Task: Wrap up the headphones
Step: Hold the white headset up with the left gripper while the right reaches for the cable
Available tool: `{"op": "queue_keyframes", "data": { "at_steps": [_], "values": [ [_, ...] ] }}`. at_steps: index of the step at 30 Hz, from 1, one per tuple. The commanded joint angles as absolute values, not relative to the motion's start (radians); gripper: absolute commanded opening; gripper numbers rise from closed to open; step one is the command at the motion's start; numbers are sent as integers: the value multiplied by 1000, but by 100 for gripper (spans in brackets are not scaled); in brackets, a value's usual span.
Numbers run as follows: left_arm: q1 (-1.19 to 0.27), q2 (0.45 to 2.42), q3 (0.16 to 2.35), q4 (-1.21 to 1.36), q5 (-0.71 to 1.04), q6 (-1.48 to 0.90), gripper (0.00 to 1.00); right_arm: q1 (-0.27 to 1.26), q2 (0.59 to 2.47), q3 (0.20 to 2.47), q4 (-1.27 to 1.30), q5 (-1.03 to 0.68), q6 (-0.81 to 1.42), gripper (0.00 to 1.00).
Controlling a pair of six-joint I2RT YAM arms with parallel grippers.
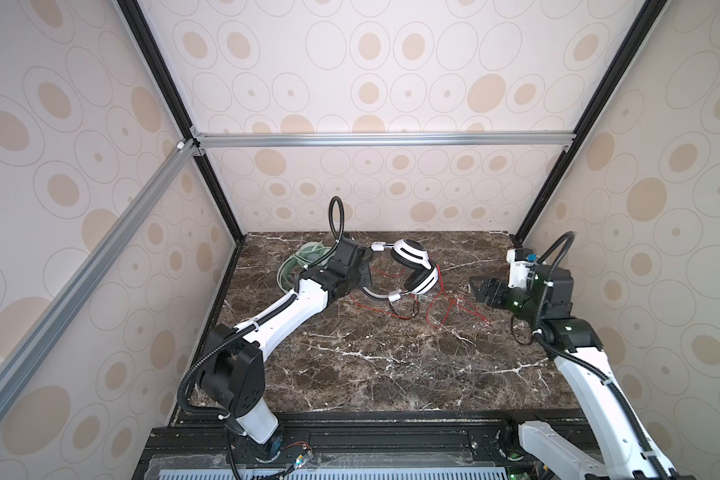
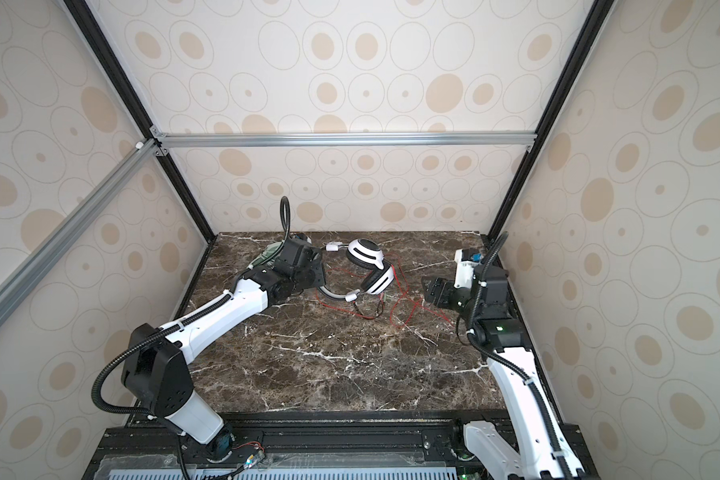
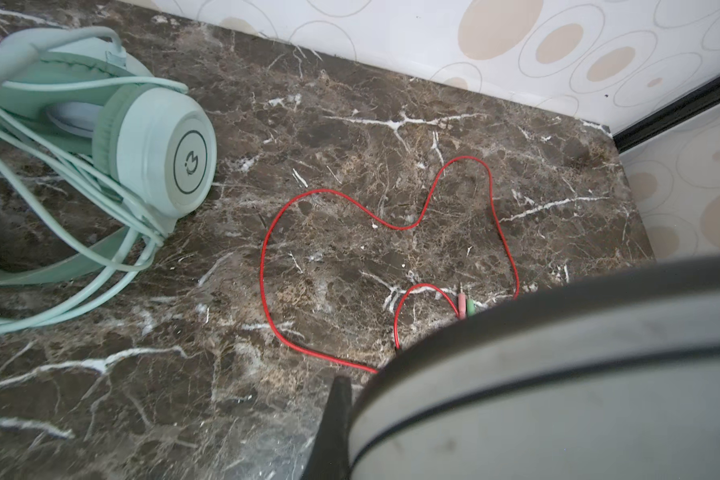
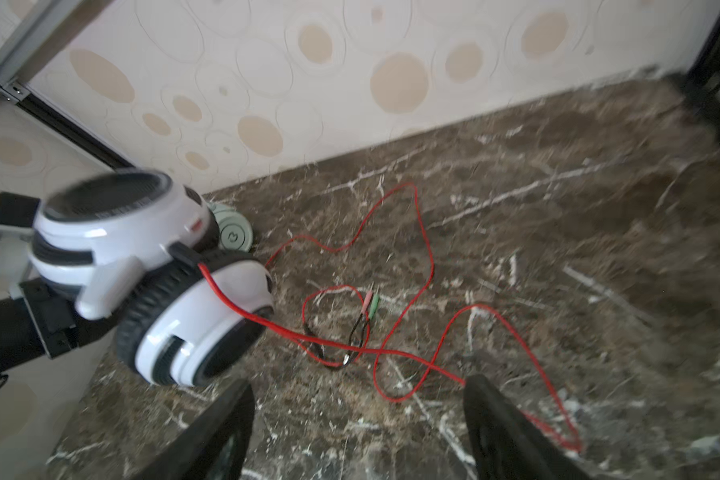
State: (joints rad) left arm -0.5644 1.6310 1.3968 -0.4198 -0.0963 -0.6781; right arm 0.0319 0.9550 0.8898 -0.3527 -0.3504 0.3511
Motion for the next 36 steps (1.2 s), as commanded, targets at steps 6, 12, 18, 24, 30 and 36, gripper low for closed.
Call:
{"op": "queue_keyframes", "data": {
  "at_steps": [6, 12, 18, 24, 30, 36],
  "values": [
    [-574, 1451, 1397, -644, -178, -810, 0, 29, 1016, 621, 36, -770, 633, 81],
    [-573, 1227, 1205, -529, -149, -806, 0, 81, 1037, 529, 136, -796, 654, 81],
    [-573, 1173, 1199, -515, -142, -767, 0, 133, 1079, 518, 143, -756, 612, 80],
    [-571, 1177, 1232, -503, -120, -720, 0, 178, 1126, 553, 106, -706, 581, 80],
    [-571, 1209, 1267, -493, -83, -684, 0, 210, 1151, 564, 83, -608, 564, 79],
    [-571, 1245, 1372, -597, -130, -707, 0, 218, 1088, 577, -62, -493, 506, 79]
  ]
}}
